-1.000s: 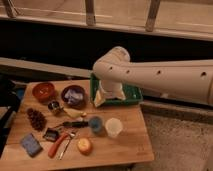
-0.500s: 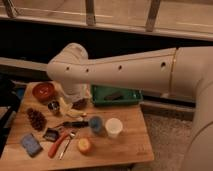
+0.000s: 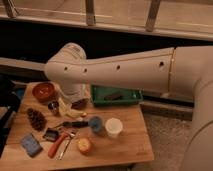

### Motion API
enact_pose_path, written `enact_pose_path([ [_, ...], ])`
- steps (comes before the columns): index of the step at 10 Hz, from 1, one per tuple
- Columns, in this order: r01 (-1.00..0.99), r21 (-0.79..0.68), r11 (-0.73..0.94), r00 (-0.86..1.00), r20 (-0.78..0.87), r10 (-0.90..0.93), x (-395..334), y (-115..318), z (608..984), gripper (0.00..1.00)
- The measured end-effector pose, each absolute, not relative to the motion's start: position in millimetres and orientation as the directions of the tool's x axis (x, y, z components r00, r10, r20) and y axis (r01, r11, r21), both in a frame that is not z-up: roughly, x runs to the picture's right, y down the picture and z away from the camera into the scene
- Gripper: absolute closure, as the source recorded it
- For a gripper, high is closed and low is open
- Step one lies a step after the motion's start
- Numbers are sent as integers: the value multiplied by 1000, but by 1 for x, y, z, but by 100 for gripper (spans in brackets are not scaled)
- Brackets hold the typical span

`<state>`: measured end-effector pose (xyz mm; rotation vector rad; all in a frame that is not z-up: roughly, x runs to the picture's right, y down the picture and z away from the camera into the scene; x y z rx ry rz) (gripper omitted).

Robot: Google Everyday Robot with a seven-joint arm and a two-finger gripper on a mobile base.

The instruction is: Place sponge in tray

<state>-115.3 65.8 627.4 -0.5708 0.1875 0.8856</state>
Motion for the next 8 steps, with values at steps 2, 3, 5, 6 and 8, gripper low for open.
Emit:
enact_pose_path([
  [2,-766,-405,499,640,-404,654,-119,79,636,20],
  [3,-752,-415,512,657,-401,639,-128,83,640,20],
  [5,-713,-433,552,699,-383,604,-159,87,648,20],
  [6,-696,-443,565,716,-371,591,-180,88,654,20],
  [8,-659,-479,581,747,-327,578,-237,95,672,20],
])
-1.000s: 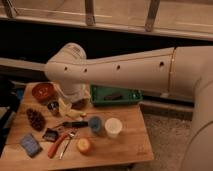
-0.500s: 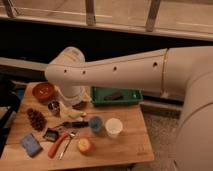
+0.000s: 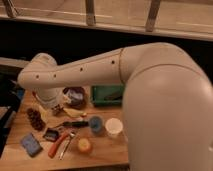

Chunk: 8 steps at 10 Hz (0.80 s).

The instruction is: Place sponge in tray

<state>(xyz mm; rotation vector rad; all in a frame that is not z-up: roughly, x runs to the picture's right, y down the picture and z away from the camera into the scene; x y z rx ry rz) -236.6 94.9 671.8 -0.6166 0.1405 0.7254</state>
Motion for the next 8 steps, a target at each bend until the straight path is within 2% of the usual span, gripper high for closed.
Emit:
enact_pose_path([
  [2,-638,-511,577,760,-297,577,-271,108,692,20],
  [4,-602,-581,548,777,-267,570,-312,139,711,20],
  [8,-581,-639,504,775,-244,584,-328,154,717,20],
])
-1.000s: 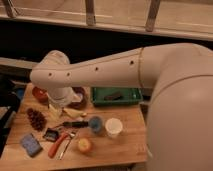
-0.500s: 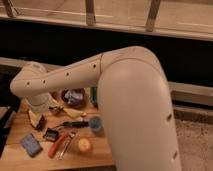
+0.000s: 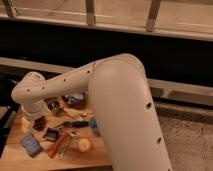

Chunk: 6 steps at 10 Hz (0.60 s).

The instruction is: Place sponge in tray

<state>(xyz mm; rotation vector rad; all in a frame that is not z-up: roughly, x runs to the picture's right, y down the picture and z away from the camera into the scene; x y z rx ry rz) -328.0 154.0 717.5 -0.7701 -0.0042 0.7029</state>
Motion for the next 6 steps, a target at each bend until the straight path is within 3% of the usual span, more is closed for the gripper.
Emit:
enact_pose_path([
  [6,-568,-653,501,780,-233,581,-341,175,726,20],
])
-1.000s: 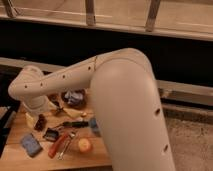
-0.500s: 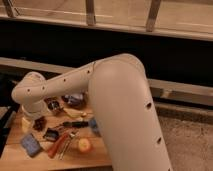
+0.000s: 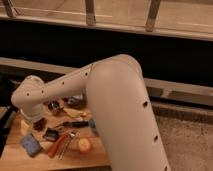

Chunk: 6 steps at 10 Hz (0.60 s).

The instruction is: Place sponge in tray

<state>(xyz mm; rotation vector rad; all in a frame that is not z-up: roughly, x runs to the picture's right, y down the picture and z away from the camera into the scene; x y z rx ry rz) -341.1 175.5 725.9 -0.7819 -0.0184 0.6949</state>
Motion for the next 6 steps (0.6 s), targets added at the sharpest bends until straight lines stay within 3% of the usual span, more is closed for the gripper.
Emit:
enact_pose_path([
  [6,-493,-720,488,823,-203,531,-387,219,738,20],
])
